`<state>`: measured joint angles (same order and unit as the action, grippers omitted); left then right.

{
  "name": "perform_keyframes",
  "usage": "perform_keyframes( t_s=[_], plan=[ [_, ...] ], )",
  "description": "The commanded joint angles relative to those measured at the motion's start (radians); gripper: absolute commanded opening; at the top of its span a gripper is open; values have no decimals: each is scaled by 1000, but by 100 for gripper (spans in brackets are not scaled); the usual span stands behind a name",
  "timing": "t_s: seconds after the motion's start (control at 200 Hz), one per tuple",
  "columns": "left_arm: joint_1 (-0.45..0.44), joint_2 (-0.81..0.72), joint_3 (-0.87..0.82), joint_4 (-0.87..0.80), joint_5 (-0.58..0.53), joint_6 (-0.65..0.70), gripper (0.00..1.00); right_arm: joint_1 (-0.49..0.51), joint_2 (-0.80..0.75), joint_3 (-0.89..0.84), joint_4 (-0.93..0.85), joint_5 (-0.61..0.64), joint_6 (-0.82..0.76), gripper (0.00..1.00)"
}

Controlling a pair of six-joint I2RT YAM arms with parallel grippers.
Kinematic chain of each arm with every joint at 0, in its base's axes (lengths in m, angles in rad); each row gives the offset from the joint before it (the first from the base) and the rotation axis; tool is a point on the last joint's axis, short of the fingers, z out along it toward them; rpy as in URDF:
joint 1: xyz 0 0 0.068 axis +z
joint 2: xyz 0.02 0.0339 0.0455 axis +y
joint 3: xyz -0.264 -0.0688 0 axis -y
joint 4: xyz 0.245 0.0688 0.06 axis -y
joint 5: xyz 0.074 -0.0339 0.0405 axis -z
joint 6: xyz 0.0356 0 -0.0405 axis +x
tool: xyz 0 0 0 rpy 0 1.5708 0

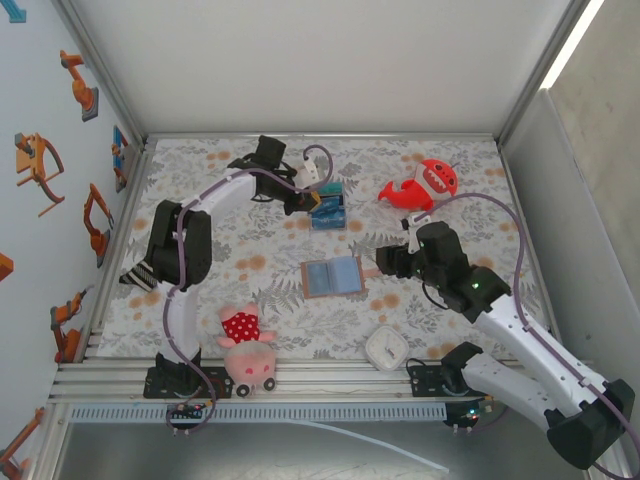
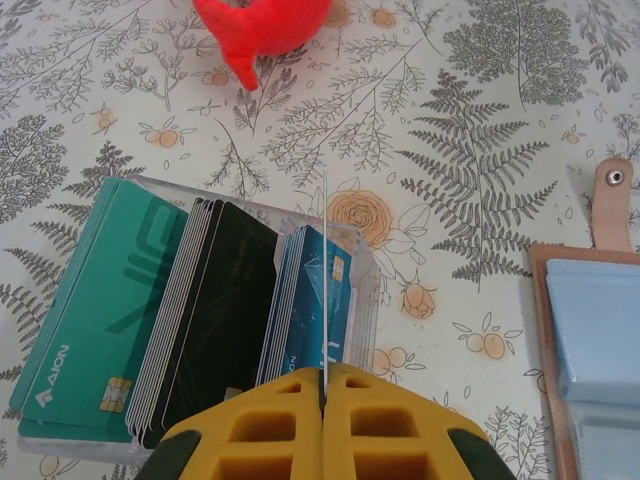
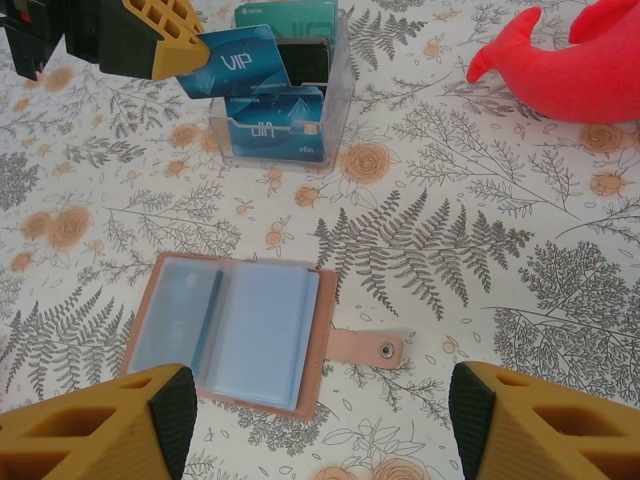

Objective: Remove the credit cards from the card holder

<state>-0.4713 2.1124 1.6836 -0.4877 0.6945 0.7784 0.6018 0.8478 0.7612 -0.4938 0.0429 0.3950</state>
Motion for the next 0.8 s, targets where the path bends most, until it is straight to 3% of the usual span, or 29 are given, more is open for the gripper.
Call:
perform_keyframes(
  t_s=[0.0,0.401,0.496,0.561,0.796],
  plan=[
    [-12,38,50,-37,3,46,0,5,-3,36,-14,20,18,67],
    [-26,125,136,-87,-16,65,0,4,2,27,3,5,27,67],
    [-37,133,140,-89,-32,65,7,4,10,27,7,-3,27,67],
    [-42,131,140,-90,-44,65,18,4,18,27,9,-10,25,67],
    [-49,48,115,-91,-73,59,22,6,49,16,20,-25,35,66]
  ],
)
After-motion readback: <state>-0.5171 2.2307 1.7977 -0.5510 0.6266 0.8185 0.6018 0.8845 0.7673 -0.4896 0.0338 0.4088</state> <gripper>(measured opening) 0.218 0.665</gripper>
